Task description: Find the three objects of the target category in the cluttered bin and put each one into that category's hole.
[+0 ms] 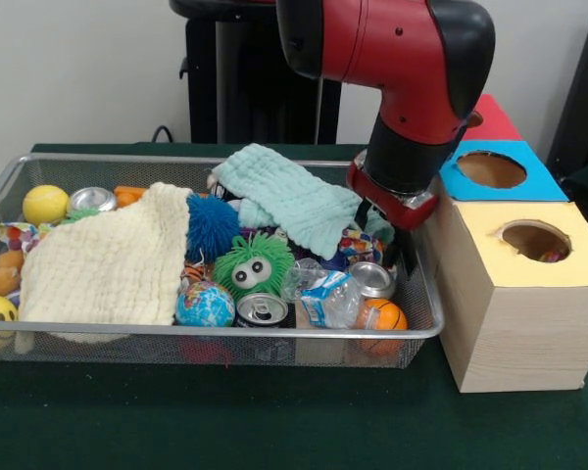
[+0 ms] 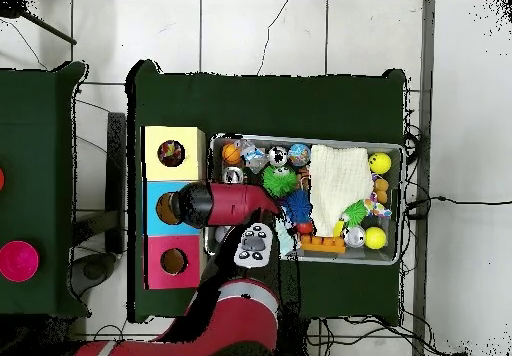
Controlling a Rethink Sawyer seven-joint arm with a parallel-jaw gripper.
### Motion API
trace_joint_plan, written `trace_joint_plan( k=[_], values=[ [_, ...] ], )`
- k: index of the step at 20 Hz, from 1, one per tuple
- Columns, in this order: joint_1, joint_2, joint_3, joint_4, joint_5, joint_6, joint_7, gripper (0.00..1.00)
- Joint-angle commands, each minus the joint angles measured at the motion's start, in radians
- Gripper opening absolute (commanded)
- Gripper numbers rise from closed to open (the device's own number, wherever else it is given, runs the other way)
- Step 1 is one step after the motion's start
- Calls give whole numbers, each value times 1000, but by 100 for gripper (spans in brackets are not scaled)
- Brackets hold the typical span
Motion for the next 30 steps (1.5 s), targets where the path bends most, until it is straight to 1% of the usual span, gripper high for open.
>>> trace_joint_plan(
  k=[1,3,6,8,10,13,16,17,25,30],
  values=[
    [68,196,59,45,86,-225,280,100],
    [84,224,53,38,121,-259,295,100],
    [98,220,36,32,157,-223,270,100],
    [93,210,43,42,175,-213,248,100],
    [94,217,48,52,196,-239,251,100],
    [108,247,42,48,226,-286,268,100],
    [113,248,38,53,238,-304,258,100],
    [126,251,23,49,251,-297,248,0],
    [143,233,-24,11,271,-137,205,0],
    [142,217,-62,-19,256,-61,154,0]
  ],
)
